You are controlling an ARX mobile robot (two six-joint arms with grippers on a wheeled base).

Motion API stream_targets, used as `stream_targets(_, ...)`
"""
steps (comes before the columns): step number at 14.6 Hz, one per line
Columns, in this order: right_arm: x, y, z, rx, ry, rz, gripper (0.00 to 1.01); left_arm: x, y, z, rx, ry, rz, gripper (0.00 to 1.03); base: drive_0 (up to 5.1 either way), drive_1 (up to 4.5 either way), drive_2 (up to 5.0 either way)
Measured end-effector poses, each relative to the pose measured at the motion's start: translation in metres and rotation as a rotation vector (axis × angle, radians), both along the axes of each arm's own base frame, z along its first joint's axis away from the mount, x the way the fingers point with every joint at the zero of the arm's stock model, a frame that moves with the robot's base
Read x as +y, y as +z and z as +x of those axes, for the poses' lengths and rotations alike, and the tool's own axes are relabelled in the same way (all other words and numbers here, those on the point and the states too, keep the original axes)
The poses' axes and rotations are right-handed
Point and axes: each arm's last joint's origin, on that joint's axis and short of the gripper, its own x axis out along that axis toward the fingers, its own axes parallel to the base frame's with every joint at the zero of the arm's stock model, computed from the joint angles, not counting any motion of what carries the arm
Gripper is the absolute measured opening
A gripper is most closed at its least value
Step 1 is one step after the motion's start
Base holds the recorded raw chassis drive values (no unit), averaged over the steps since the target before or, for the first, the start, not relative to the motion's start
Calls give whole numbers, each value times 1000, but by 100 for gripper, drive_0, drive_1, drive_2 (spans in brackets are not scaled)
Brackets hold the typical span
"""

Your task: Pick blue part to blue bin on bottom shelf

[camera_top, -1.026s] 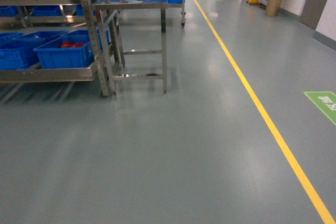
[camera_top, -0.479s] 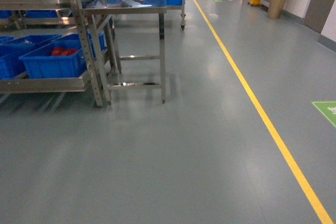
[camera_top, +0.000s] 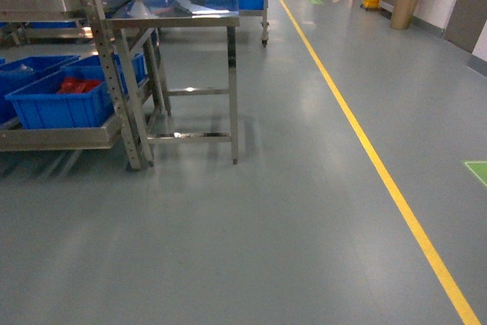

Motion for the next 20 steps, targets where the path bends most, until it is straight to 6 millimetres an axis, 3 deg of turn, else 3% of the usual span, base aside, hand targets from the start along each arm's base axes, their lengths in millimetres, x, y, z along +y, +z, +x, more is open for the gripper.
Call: stream_targets(20,0,0,0,1,0,0,98,0,0,0,1,0,0,43,-3,408,-413)
